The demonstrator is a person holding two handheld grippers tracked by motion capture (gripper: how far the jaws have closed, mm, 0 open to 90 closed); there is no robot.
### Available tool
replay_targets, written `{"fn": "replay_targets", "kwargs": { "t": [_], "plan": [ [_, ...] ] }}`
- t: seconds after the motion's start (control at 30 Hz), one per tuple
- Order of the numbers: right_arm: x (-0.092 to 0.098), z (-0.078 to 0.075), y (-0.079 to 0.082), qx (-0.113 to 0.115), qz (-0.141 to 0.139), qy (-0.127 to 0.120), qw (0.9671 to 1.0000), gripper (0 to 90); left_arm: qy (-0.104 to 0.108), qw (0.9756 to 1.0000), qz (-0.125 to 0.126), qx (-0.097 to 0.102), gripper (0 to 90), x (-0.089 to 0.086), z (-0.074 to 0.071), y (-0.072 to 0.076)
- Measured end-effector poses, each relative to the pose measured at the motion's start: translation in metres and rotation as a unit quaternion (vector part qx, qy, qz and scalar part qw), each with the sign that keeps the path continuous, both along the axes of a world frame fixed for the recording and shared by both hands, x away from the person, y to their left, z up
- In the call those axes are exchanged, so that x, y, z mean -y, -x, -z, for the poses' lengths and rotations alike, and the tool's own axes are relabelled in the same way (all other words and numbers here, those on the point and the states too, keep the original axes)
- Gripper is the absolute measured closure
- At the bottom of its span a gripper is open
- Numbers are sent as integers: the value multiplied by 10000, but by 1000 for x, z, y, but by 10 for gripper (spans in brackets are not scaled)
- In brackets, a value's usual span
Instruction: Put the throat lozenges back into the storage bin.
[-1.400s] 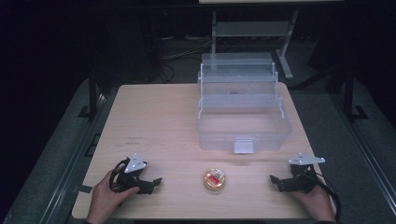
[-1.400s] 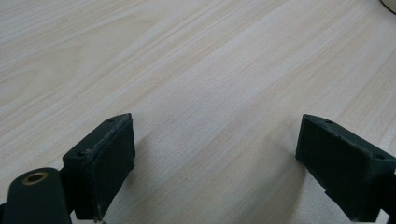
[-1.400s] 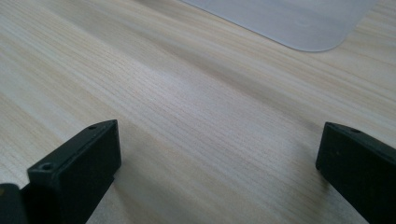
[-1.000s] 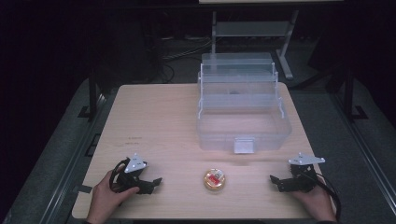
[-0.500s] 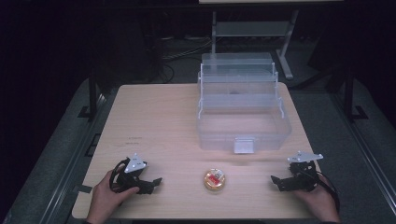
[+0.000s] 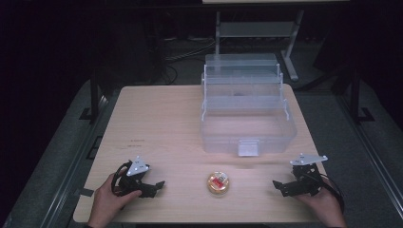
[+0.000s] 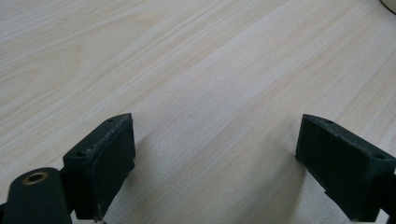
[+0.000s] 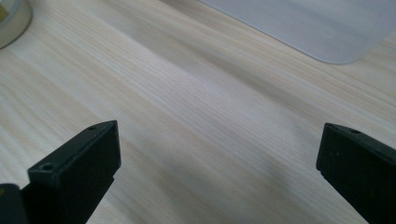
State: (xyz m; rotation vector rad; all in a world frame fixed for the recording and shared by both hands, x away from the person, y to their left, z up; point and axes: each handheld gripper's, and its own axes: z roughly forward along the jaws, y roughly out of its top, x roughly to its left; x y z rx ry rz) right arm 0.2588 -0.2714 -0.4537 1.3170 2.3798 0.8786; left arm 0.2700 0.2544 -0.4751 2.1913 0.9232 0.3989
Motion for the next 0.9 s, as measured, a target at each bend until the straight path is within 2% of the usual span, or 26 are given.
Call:
{"fn": "replay_targets", "kwargs": {
  "t": [0.9],
  "plan": [
    [-35,-20,-4,-47,-615,133,9980,0,-11,10000,1,2,112,0,0,0]
  ]
}}
